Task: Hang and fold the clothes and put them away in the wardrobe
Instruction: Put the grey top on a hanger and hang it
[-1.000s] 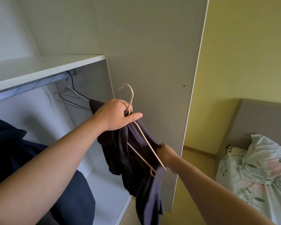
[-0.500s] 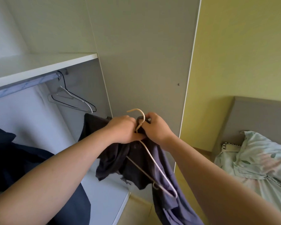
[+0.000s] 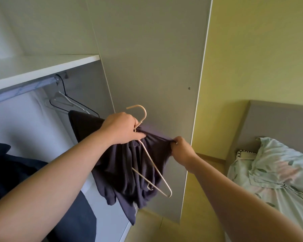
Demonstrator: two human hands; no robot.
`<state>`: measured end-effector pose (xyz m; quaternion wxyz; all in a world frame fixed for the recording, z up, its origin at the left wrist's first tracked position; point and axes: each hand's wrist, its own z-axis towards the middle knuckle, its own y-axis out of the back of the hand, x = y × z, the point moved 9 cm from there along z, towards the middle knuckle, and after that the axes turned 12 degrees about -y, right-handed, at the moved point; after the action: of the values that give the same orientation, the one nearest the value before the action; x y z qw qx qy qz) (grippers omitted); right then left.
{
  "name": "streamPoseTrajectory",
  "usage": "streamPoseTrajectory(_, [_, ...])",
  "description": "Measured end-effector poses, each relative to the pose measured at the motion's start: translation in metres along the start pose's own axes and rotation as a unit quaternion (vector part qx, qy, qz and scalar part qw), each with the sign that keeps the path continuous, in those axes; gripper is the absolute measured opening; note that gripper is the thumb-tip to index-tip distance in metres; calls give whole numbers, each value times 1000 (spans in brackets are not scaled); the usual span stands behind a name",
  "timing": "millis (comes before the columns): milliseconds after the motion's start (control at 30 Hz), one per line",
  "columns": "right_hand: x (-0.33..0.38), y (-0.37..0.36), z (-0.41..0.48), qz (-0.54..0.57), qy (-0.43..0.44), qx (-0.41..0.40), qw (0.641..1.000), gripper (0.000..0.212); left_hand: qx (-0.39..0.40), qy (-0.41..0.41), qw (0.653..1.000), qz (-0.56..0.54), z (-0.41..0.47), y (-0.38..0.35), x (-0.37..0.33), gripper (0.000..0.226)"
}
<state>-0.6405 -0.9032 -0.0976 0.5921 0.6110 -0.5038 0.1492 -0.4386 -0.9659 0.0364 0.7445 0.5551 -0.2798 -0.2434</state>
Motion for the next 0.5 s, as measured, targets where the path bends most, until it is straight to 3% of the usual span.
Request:
streamPoseTrajectory(100, [-3, 6, 2, 42, 7, -44, 998, 24, 6, 6, 1000, 17, -3, -1, 8, 56])
streamPoseTrajectory(200, [3, 11, -1, 48, 51, -16, 997, 42, 15, 19, 999, 36, -9, 3, 22, 58])
streamPoseTrajectory(300, [7, 2, 0, -193, 124, 33, 973, 48, 11, 27, 998, 57, -14, 11, 38, 57])
streamPoseTrajectory(367, [2, 9, 6, -273, 123, -12, 954, 25, 0, 42, 996, 75, -18, 18, 49, 47])
streamPoseTrajectory(400, [-1, 17, 8, -247, 105, -36, 963, 16, -6, 50, 995, 82, -20, 21, 54, 42])
streamPoseTrajectory(500, [-11, 28, 13, -157, 55, -65, 984, 23, -12, 70, 994, 85, -25, 23, 64, 34])
